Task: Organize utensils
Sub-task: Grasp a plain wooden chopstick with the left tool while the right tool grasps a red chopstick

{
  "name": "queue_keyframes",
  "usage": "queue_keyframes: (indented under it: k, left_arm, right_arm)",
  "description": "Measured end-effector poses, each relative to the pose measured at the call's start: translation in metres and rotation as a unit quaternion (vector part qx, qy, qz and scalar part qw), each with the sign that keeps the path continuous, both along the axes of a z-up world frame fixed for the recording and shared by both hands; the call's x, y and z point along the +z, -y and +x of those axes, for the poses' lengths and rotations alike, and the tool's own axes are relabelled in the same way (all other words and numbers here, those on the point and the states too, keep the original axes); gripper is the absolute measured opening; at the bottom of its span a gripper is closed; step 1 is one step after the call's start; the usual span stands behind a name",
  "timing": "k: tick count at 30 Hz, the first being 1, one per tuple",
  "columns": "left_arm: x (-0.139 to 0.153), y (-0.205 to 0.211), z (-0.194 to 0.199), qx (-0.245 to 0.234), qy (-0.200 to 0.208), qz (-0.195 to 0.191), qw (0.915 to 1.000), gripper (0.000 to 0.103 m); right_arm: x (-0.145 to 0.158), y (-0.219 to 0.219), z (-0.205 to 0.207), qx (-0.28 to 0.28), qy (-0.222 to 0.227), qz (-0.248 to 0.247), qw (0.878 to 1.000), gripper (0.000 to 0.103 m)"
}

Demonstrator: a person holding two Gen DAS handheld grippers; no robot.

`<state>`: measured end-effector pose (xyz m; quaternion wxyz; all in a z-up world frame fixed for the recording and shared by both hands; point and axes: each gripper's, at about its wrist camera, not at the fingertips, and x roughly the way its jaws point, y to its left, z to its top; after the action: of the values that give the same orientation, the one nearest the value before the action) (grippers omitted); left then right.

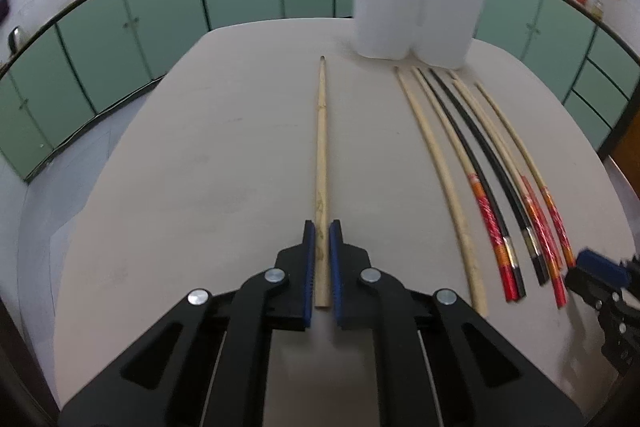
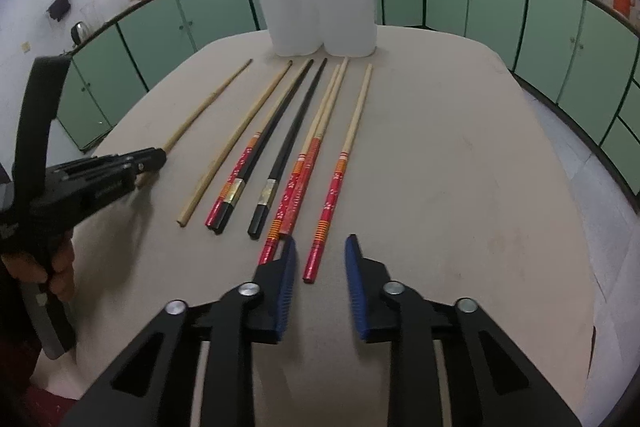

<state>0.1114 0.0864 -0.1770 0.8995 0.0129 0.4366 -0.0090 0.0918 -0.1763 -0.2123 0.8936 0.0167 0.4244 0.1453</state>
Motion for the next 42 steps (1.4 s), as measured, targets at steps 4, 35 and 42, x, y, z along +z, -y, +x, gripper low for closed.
queue_keyframes:
  k: [4, 35, 42]
  left_arm:
    - [0.0, 0.005, 0.004, -0.008, -0.001, -0.001, 1.0, 0.007]
    - [0.0, -0.008, -0.022, -0.032, 0.006, -0.033, 0.9989, 0.036]
    - [0.0, -0.006, -0.021, -0.025, 0.005, -0.021, 0.9994, 0.028]
  right_arm:
    - [0.0, -0.007, -0.004, 0.008, 0.008, -0.02, 1.0, 0.01]
    - [-0.003, 0.026, -0.001, -0.05, 0.002, -0.016, 0.999, 0.023]
    - [-0.004, 0.03, -0.007, -0.052, 0.005, -0.008, 0.999, 0.022]
